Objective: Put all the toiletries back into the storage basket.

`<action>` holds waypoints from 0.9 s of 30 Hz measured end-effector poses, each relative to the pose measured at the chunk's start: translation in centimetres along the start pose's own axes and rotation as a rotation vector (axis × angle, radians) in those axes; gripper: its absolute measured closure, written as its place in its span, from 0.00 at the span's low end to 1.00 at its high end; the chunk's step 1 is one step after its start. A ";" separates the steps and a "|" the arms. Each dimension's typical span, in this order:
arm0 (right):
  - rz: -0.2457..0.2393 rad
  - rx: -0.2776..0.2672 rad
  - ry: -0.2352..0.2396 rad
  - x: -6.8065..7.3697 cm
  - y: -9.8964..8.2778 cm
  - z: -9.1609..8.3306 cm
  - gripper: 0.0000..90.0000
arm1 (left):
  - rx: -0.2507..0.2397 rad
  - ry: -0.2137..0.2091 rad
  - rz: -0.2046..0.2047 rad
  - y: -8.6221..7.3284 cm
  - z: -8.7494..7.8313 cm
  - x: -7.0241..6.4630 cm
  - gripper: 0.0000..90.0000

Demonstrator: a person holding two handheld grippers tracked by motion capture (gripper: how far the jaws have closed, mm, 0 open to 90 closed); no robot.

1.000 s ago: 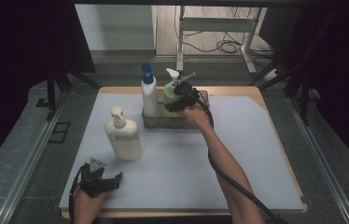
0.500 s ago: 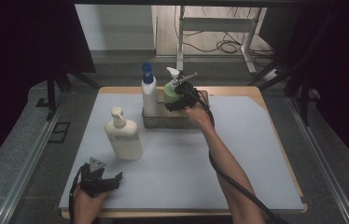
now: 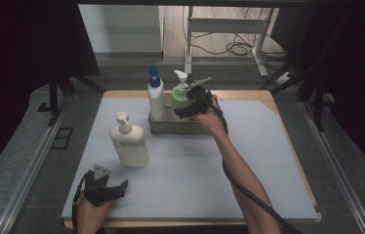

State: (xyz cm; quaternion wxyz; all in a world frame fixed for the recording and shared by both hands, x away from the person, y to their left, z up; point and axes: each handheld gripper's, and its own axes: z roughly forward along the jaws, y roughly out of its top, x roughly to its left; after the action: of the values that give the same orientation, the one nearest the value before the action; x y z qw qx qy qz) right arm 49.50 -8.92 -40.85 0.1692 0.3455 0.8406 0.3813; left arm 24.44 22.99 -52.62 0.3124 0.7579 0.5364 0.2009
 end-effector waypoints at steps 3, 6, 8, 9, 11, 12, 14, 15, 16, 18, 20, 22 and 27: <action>0.004 -0.017 0.005 -0.3 -0.3 -0.6 0.00 | 0.000 0.000 0.000 0.0 0.0 0.0 0.11; 0.008 -0.020 0.006 -0.3 -0.7 -1.0 0.01 | 0.000 0.000 0.000 0.0 0.0 0.0 0.11; 0.017 -0.025 0.008 -0.3 -1.0 -1.3 0.05 | 0.000 0.000 0.000 0.0 0.0 0.0 0.11; 0.019 -0.026 0.014 -0.4 -1.2 -1.5 0.06 | 0.000 0.000 0.000 0.0 0.0 0.0 0.11; 0.019 -0.030 0.010 -0.3 -1.5 -1.8 0.13 | -0.002 0.001 -0.003 0.0 0.0 0.0 0.11; 0.009 -0.032 0.006 -0.3 -1.7 -1.9 0.16 | -0.002 0.001 -0.003 0.0 0.0 0.0 0.11; 0.006 -0.028 -0.003 -0.3 -2.0 -2.1 0.18 | -0.001 0.001 -0.003 0.0 0.0 0.0 0.11; 0.007 -0.029 -0.002 -0.3 -2.2 -2.2 0.22 | -0.001 0.001 -0.003 0.0 0.0 0.0 0.11; 0.011 -0.028 0.007 -0.3 -2.4 -2.3 0.25 | -0.003 0.001 -0.004 0.0 0.0 0.0 0.11; 0.005 -0.019 0.018 -0.5 -2.9 -2.5 0.28 | -0.003 0.001 -0.004 0.0 0.0 0.0 0.11; 0.018 -0.012 0.022 -0.6 -3.4 -2.7 0.32 | -0.003 0.001 -0.004 0.0 0.0 0.0 0.11; 0.028 -0.006 0.031 -0.9 -3.8 -2.8 0.36 | -0.004 0.000 -0.005 0.0 0.0 0.0 0.11; 0.064 0.018 0.014 -1.7 -4.7 -2.9 0.56 | 0.000 0.001 -0.001 0.0 0.0 0.0 0.11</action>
State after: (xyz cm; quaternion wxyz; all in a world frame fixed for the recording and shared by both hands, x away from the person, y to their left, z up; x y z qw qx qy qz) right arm 47.02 -13.87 -42.46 0.1478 0.3711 0.8336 0.3815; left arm 24.43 22.96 -52.62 0.3122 0.7574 0.5370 0.2011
